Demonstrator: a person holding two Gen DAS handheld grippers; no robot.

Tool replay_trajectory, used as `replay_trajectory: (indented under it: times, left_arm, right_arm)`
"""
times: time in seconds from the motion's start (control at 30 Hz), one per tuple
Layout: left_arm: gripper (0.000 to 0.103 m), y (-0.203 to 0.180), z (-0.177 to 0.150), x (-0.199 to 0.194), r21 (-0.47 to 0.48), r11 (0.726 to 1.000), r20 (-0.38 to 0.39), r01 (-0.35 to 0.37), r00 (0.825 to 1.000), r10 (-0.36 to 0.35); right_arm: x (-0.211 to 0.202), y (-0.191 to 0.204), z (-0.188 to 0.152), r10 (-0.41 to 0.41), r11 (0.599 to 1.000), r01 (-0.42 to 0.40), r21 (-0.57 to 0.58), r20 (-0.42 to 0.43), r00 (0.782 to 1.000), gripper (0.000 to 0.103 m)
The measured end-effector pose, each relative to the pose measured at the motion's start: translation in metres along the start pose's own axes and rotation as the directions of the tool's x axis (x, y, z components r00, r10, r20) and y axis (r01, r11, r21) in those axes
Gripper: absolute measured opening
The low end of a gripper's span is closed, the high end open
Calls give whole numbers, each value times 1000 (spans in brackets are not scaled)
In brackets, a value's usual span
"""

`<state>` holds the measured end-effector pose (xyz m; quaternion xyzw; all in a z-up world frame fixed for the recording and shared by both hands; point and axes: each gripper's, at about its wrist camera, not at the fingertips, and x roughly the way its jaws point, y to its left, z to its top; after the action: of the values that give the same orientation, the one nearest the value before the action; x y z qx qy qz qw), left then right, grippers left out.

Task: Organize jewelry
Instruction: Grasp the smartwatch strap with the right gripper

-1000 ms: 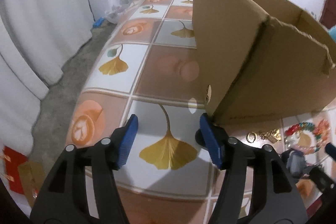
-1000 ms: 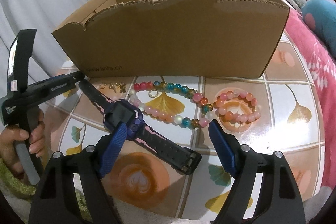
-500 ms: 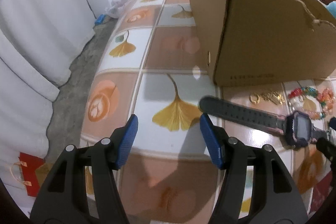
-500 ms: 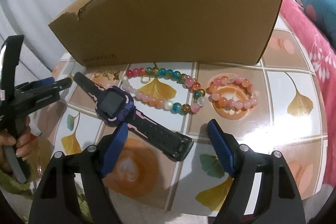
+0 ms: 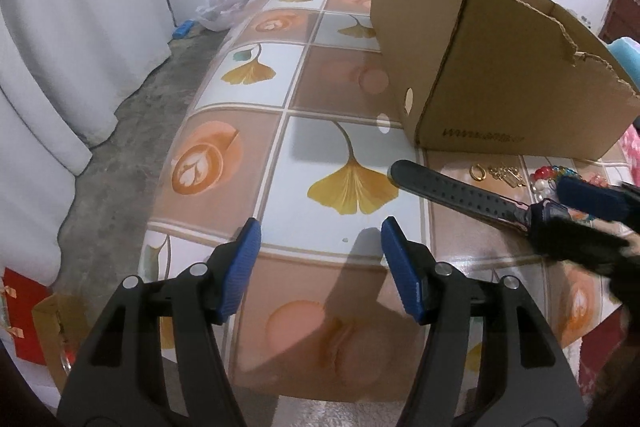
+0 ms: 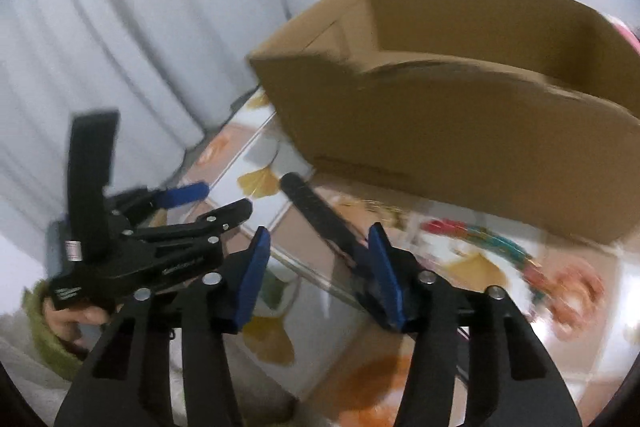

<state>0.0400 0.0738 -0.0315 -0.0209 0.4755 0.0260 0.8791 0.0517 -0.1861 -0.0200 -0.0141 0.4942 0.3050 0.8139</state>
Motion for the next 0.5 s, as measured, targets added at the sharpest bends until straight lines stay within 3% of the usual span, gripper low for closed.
replay_trajectory:
  times: [0.2, 0.33, 0.4, 0.5]
  left_arm:
    - [85, 1, -4, 0, 19, 998, -2, 57, 998, -57]
    - [87, 5, -6, 0, -2, 997, 14, 81, 997, -81]
    - [95, 7, -6, 0, 2, 993, 15, 117, 993, -117]
    - [95, 9, -6, 0, 2, 990, 21, 139, 990, -139]
  right_arm:
    - [9, -5, 9, -6, 1000, 7, 4, -29, 1000, 41]
    - [4, 1, 14, -41, 999, 40, -9, -26, 999, 40]
    - [17, 6, 24, -51, 999, 51, -16, -36, 998, 40]
    - [19, 8, 25, -48, 998, 47, -31, -49, 998, 40]
